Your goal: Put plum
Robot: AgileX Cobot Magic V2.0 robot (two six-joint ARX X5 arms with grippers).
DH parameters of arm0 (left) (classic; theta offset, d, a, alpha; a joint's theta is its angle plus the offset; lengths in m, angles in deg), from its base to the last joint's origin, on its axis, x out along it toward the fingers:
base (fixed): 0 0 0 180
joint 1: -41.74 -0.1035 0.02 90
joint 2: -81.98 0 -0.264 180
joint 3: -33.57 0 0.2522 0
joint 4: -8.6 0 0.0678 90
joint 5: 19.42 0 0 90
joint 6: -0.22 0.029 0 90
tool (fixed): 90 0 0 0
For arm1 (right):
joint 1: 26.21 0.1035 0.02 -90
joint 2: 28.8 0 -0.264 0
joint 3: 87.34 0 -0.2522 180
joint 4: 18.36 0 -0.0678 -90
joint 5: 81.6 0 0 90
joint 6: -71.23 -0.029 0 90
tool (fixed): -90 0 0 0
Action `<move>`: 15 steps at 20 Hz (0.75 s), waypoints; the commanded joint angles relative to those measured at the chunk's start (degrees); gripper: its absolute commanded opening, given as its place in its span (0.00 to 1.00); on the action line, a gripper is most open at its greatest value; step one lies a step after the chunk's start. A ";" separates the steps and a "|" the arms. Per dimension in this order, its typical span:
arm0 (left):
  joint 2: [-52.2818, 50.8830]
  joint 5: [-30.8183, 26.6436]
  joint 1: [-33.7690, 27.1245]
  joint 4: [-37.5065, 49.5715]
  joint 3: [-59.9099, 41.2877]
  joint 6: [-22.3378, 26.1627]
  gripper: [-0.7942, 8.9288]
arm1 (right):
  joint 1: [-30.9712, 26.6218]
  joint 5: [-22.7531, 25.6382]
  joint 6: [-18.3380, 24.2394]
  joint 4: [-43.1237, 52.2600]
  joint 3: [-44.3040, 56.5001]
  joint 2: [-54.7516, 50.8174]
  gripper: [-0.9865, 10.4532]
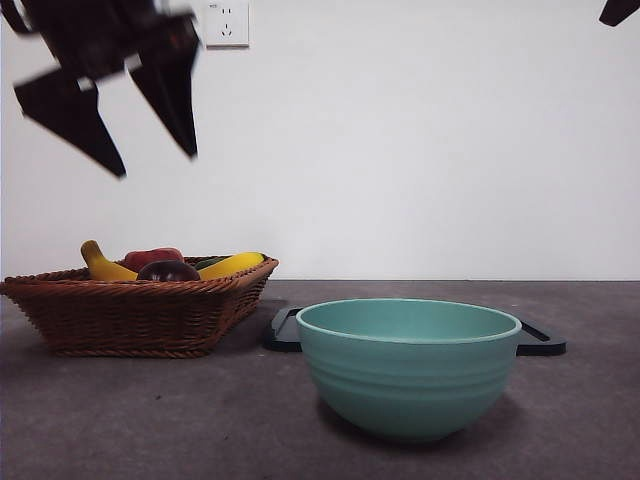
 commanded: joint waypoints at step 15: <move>17.29 -5.51 0.87 8.26 1.38 1.40 0.53 | 0.26 -0.02 -0.55 0.57 -1.16 0.48 0.43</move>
